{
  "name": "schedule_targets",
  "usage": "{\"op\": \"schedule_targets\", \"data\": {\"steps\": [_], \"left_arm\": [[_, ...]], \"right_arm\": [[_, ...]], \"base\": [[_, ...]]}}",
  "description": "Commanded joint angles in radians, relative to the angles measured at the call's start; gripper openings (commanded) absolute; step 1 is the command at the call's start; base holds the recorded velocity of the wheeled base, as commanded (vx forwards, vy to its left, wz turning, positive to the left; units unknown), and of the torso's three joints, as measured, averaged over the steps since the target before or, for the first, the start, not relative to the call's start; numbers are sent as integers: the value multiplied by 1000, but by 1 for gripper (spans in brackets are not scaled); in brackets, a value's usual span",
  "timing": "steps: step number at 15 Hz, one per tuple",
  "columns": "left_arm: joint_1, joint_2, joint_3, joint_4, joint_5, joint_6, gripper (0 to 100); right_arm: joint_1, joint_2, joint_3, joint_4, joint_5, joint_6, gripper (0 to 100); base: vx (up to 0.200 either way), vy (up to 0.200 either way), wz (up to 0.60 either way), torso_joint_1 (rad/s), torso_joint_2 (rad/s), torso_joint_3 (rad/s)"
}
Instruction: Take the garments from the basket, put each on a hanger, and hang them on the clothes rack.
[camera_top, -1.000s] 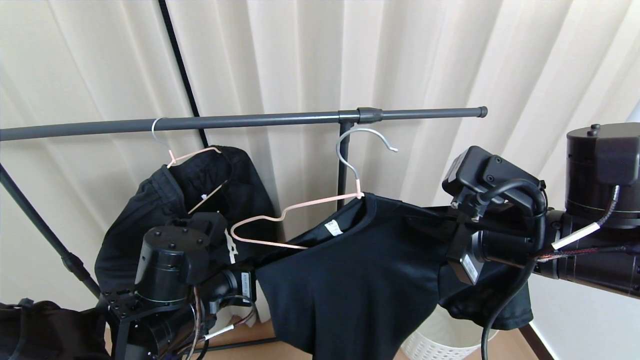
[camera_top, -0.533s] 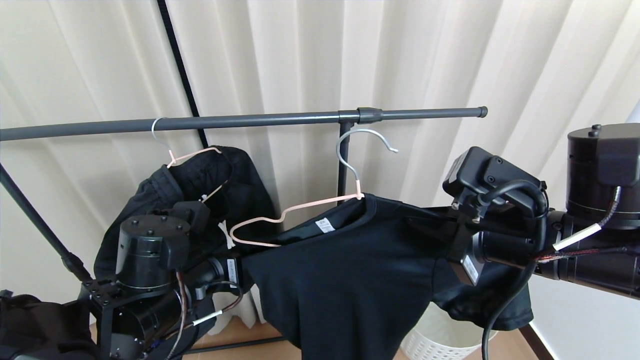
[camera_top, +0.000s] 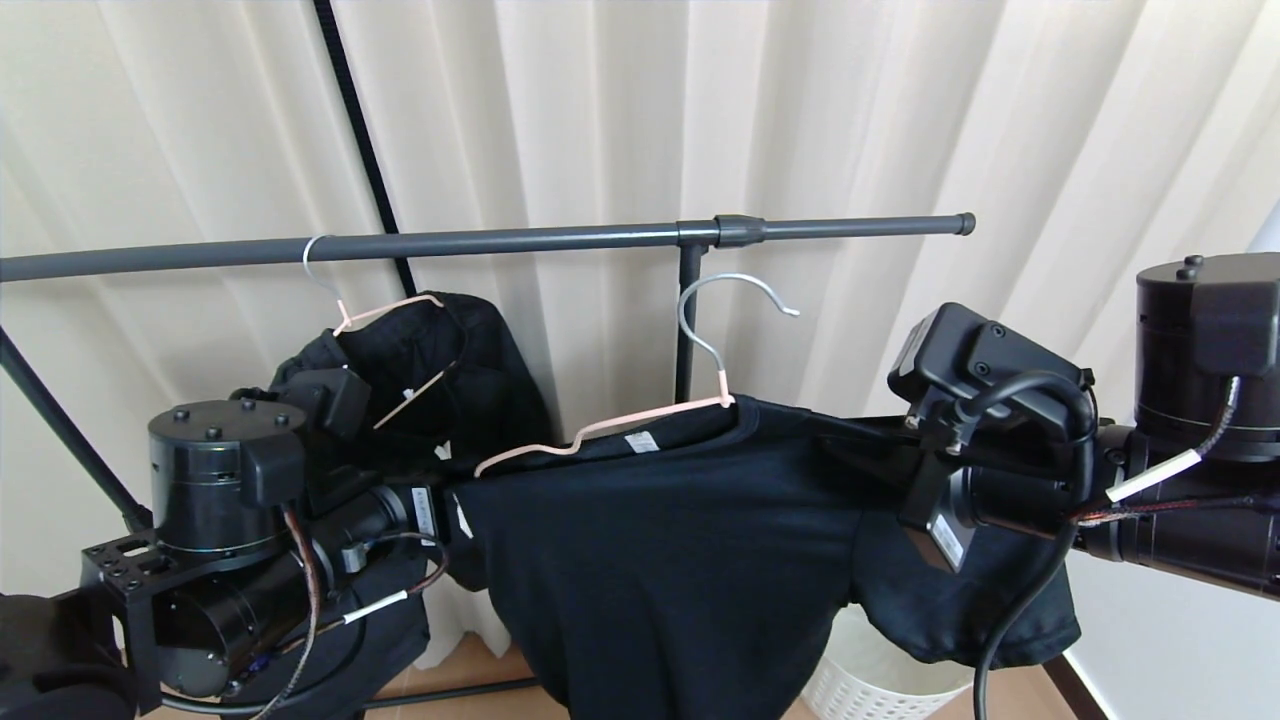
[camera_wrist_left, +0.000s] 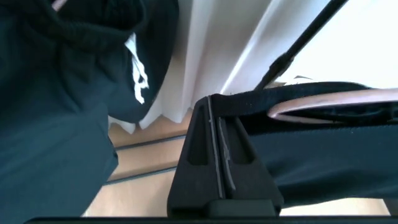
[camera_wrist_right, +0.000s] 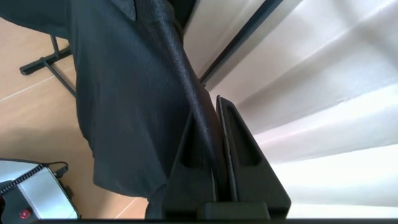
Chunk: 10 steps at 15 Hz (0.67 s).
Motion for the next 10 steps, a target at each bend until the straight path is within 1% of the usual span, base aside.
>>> {"op": "schedule_targets", "data": {"steps": [1, 2, 3, 5, 8, 10], "left_arm": [[2, -35, -8, 4, 0, 8, 0], [0, -38, -15, 4, 0, 19, 0], [-10, -41, -37, 7, -2, 46, 0], [-38, -42, -72, 26, -2, 63, 0], [-113, -75, -155, 128, -2, 65, 0], [-175, -104, -193, 190, 0, 66, 0]], "right_arm": [[0, -1, 14, 1, -1, -23, 0], [0, -1, 16, 1, -1, -31, 0], [0, 4, 17, 1, 0, -35, 0], [0, 5, 20, -1, 2, -35, 0], [1, 25, 7, -6, 4, -31, 0], [3, 44, 14, -70, 4, -27, 0]], "base": [[0, 0, 0, 0, 0, 0], [0, 0, 0, 0, 0, 0], [0, 0, 0, 0, 0, 0], [0, 0, 0, 0, 0, 0], [0, 0, 0, 0, 0, 0], [0, 0, 0, 0, 0, 0]]}}
